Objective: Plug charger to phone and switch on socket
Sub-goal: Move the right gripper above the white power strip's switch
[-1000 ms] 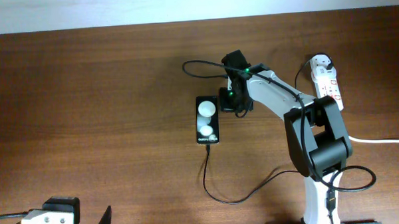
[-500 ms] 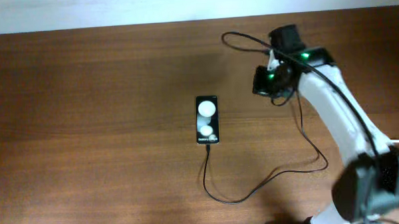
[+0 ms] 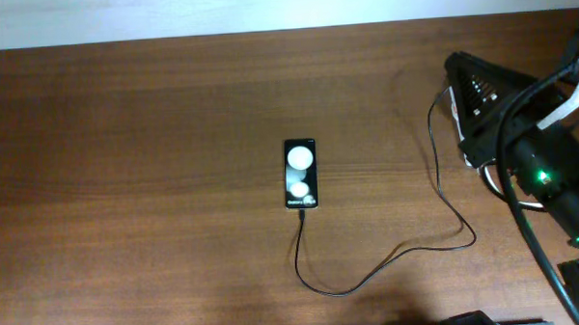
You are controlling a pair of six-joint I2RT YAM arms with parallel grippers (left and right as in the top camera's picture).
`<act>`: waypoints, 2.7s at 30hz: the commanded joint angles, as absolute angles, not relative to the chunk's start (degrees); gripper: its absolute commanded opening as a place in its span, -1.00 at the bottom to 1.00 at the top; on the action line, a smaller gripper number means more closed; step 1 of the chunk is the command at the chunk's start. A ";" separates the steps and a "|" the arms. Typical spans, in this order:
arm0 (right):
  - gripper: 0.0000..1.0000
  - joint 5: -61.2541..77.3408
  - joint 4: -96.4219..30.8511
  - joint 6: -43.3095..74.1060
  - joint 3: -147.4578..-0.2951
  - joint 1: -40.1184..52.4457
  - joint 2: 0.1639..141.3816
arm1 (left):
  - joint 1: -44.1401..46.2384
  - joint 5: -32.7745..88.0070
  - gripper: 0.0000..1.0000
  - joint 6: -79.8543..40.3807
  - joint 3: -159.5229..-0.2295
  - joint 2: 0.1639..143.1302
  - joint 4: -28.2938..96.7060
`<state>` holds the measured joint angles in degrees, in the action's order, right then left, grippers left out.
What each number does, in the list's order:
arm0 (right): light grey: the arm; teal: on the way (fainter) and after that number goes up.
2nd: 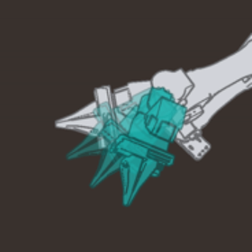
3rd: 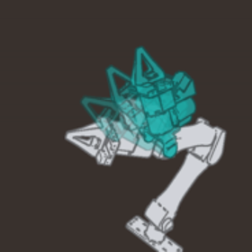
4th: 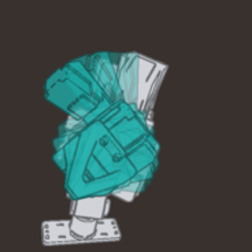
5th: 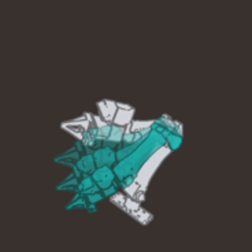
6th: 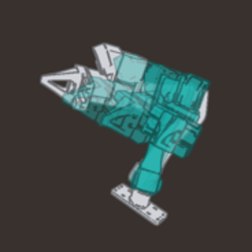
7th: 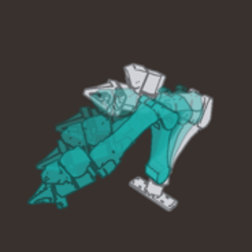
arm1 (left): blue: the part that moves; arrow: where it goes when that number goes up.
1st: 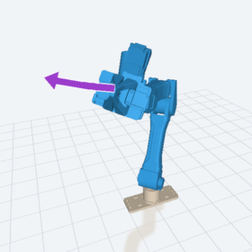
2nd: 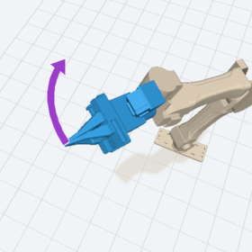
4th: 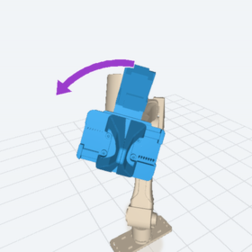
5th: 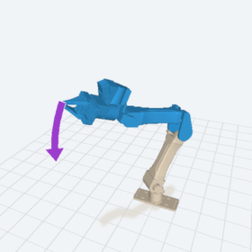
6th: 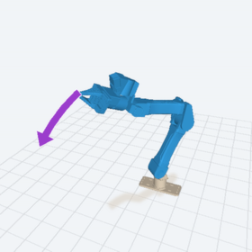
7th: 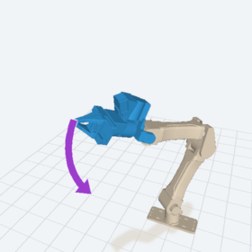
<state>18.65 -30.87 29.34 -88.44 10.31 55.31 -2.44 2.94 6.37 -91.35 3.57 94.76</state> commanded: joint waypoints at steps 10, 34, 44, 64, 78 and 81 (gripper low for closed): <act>-0.74 19.92 -33.52 28.77 -88.84 10.52 55.86 | -2.79 2.72 0.98 6.72 -92.31 0.43 96.68; -0.64 19.90 -33.19 28.77 -88.84 10.52 55.83 | -2.79 6.63 0.98 6.92 -26.96 0.45 33.78; -0.63 19.90 -32.93 28.75 -88.84 10.52 54.52 | -2.79 6.63 0.98 6.90 -8.58 0.45 11.27; -0.61 17.39 -33.28 28.75 -88.84 10.52 53.10 | -2.76 6.22 0.99 6.92 -0.91 0.43 4.75; -0.80 11.77 -33.80 28.75 -88.82 10.52 54.46 | -2.79 6.20 0.98 6.92 -0.51 0.32 3.92; -0.87 2.15 -34.44 28.77 -88.82 10.52 57.95 | -2.79 6.22 0.98 6.92 -0.51 0.32 3.92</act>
<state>10.46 -34.06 29.26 -88.49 10.31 55.20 -2.46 6.00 6.39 -1.06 0.62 4.21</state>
